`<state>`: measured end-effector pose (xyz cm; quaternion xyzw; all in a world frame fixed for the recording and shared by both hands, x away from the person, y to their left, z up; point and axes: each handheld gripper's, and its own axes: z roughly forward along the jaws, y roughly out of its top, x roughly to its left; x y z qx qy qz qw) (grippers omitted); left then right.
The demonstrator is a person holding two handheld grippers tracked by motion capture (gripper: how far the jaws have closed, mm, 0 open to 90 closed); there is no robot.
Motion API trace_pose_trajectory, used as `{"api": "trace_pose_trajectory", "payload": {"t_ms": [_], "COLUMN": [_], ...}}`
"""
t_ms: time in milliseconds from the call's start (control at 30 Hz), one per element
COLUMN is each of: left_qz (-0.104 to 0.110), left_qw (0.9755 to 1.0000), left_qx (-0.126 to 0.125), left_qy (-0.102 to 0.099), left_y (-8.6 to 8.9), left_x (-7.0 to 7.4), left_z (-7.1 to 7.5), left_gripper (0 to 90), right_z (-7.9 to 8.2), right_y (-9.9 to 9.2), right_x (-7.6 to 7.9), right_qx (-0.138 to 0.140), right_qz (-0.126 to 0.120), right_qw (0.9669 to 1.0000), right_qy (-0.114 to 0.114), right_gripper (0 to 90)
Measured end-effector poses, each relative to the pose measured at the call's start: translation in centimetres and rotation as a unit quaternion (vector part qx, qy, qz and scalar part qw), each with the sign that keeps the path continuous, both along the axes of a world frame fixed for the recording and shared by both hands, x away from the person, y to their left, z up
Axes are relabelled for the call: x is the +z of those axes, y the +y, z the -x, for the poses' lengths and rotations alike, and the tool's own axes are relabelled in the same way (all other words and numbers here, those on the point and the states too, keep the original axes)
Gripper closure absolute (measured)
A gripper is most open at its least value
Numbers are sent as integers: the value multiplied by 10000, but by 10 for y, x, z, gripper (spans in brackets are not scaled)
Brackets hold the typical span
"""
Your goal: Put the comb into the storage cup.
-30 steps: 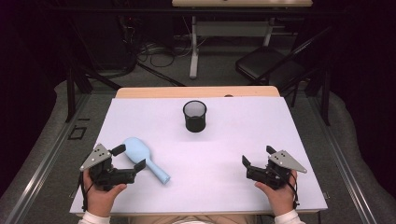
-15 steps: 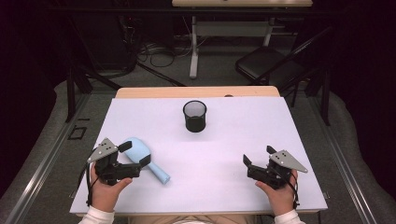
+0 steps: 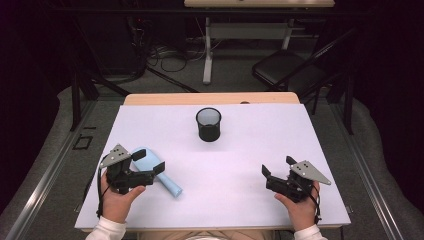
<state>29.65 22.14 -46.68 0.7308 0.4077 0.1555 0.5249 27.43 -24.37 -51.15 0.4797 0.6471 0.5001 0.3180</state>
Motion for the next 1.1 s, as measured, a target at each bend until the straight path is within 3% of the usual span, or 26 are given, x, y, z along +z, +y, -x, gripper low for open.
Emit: {"api": "trace_pose_trajectory", "payload": {"t_ms": [333,467,867,1100], "left_qz": [20,15,-227,-385], "left_qw": [9999,10000,9994,9989], "left_qx": [27,23,-108,-14], "left_qy": [98,86,220,252], "left_y": [-2,-3,-14,-20], "left_x": [-9,-13,-26,-32], "left_z": [-2,-1,-2,-1], "left_gripper": [163,225,395,468], "right_z": [0,0,0,2], "right_y": [-1,-2,-1,1], "right_x": [0,0,0,0], "right_qx": [20,11,15,22], "right_qz": [32,15,63,186], "right_qw": [10000,10000,10000,9998], "right_qy": [-16,-20,-32,-48], "right_gripper": [103,104,107,107]}}
